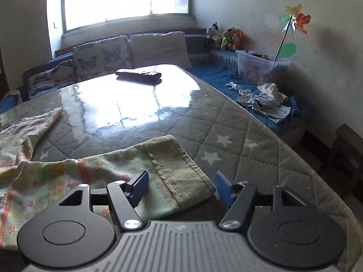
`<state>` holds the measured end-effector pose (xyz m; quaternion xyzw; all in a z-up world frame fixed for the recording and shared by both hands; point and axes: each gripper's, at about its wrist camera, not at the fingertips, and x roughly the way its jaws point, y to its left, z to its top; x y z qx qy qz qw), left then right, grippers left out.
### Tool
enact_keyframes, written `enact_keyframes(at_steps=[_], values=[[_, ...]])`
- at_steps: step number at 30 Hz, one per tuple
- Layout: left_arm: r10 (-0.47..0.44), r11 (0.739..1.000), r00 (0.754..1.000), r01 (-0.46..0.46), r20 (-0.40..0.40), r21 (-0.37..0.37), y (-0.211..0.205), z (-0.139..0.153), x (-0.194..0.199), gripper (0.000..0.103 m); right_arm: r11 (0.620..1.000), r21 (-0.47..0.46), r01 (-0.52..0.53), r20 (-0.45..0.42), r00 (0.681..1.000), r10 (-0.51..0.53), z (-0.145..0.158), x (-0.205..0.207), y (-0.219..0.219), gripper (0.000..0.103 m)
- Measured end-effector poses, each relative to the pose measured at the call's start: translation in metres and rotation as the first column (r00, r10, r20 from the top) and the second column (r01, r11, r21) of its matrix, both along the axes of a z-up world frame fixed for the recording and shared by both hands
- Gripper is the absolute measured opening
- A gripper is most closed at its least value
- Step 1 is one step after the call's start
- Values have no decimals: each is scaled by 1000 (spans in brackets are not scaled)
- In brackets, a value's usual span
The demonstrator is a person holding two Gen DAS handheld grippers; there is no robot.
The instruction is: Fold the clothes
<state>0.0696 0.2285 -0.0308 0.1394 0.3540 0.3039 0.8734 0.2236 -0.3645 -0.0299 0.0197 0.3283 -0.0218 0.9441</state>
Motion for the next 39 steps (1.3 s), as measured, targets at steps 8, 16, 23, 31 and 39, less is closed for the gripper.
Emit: enact_keyframes(at_steps=[8,16,23,31,39], values=[[-4,1000,1000,4,0,-3,-2,0,-7,5,999,-29,21,45,999,-20,21,-31,3,8],[-25,1000,1000,25,-13,13,-3,-1,-12,5,996,-74,59,4,998,-59,5,-42,-4,10],[-17,1000,1000,17,-17,-13,1,5,-24,9,991,-131,34,24,999,-31,26,-42,2,35],[-40,999,999,41,32,-29,-15,27,-37,11,968,-69,-241,59,968,245,53,-43,60,49],[-227,966,968,238,110,-98,-69,44,-12,11,847,-21,-531,50,846,531,52,-29,154,46]])
